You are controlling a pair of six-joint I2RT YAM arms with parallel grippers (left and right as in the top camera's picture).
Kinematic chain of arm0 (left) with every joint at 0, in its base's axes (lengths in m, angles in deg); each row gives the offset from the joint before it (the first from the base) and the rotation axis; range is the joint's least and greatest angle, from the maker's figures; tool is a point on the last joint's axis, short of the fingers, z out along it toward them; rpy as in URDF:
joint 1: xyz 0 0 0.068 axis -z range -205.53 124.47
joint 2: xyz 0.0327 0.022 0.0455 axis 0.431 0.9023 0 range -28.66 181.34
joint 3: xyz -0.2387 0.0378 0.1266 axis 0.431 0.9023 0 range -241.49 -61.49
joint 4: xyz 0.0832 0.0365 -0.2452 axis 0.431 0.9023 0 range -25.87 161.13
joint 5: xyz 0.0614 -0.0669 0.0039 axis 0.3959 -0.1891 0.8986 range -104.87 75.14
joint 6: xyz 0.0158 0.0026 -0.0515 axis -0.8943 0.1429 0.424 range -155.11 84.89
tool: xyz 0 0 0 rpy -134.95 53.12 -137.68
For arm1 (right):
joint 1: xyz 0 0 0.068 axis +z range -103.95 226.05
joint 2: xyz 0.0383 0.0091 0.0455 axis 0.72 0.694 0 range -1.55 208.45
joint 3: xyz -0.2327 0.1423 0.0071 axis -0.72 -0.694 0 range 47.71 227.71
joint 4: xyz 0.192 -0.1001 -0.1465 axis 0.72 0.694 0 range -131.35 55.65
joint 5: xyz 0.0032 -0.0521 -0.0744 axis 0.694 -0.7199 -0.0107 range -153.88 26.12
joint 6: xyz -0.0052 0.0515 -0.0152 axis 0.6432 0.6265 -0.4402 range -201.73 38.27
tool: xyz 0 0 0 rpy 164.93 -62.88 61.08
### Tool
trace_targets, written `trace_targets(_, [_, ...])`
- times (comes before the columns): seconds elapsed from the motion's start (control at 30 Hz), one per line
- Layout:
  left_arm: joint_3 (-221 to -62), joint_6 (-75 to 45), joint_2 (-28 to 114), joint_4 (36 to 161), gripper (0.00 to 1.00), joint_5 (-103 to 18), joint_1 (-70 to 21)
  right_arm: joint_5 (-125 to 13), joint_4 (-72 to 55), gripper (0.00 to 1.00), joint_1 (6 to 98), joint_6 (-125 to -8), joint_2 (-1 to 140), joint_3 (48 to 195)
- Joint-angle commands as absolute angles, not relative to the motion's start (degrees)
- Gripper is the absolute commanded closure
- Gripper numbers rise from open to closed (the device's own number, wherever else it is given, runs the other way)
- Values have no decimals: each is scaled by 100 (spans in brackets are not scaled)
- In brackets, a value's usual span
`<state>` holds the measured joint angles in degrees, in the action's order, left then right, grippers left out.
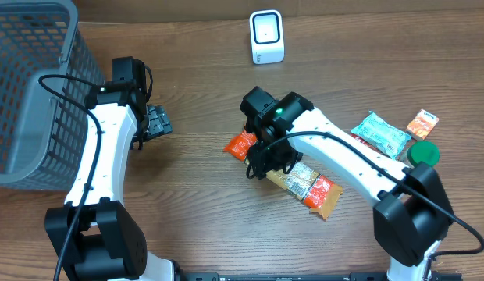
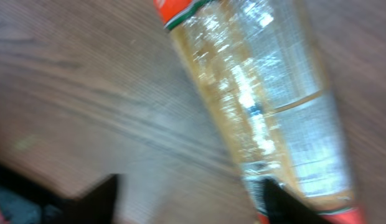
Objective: Scan the item barcode
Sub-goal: 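Lower the right gripper and grasp the pasta pack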
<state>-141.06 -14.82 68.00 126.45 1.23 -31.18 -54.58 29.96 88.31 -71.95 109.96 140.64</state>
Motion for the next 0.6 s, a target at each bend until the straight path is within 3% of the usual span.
trace_targets(0.0, [-14211,-1628,6687,12645,0,160,-3092,-6523,2810,0,8805,-7497,10843,14160])
trace_targets(0.13, [-14211,-1628,6687,12645,0,160,-3092,-6822,2508,0,8785,-7505,10843,14160])
trace_targets(0.3, [-14211,-1628,6687,12643,0,160,-3092,-6359,2559,1,8836,-8697,10851,14153])
trace_targets(0.57, [-14211,-1628,6687,12645,0,160,-3092,-6527,2205,1,9183,-9123,10917,13850])
